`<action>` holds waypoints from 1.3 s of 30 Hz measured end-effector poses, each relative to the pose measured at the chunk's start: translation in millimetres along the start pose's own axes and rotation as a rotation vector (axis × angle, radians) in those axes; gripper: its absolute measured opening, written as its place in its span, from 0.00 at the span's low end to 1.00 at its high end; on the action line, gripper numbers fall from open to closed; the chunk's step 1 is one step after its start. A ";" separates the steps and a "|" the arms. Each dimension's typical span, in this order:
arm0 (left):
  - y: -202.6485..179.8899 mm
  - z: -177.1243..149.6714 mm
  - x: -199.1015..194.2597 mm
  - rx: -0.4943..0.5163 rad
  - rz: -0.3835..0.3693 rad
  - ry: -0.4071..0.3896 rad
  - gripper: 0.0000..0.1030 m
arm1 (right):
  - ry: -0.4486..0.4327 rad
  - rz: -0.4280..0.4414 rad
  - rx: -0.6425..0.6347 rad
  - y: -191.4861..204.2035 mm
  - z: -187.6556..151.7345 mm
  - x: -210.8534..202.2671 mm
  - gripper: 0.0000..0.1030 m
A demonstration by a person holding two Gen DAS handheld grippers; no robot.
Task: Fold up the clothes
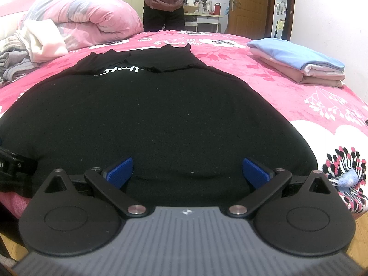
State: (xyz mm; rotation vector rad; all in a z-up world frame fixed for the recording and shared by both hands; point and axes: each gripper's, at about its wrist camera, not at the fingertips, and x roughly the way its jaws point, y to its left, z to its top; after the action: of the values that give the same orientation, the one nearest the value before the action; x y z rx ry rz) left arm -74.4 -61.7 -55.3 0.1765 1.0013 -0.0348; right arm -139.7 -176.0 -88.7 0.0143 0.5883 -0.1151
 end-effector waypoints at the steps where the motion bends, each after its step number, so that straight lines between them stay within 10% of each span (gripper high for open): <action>1: 0.4 -0.6 0.1 0.001 -0.003 -0.003 1.00 | -0.001 0.000 0.000 0.3 -0.2 -0.1 0.99; 27: 83.5 -51.3 -38.8 -0.148 -0.292 -0.184 1.00 | -0.017 -0.008 0.003 0.3 -2.9 -0.6 0.99; 39: 136.5 -92.5 -39.5 -0.306 -0.267 -0.211 1.00 | -0.002 -0.009 0.002 -0.1 -0.5 0.4 0.99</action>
State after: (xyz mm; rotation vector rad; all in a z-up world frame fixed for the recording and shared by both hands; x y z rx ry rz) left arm -157.9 85.8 -52.9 -0.2381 0.8027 -0.1400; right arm -139.7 -176.1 -89.3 0.0132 0.5860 -0.1241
